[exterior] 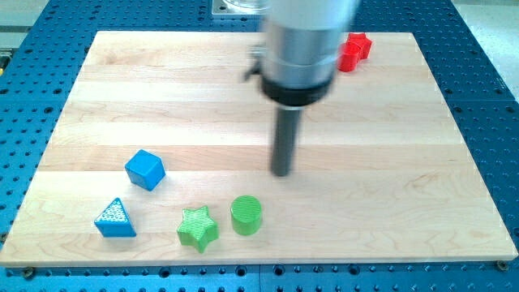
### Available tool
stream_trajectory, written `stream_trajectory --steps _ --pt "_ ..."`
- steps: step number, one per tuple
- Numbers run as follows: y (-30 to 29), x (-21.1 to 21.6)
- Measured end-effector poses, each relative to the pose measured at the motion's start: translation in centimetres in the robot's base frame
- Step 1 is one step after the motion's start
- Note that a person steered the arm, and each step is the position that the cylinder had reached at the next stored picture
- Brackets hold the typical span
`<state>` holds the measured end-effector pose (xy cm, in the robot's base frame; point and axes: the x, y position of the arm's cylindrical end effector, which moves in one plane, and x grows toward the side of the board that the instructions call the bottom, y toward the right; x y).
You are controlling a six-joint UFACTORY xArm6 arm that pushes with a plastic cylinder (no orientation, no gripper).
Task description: Push the triangle into the green star
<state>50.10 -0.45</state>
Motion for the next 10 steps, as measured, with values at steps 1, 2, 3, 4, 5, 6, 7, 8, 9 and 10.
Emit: stream_trajectory --steps 1,2,3,4,5,6,7,8,9,10 --pt "-7.7 1.5" --pt "-10.6 4.3" --pt "-15.5 4.3" --pt "-22.7 4.5" --pt "-23.3 6.6" --pt "-18.7 8.7" --pt "-15.8 8.8" --pt "-12.9 8.8" --pt "-11.0 8.9" --pt "-10.7 8.9"
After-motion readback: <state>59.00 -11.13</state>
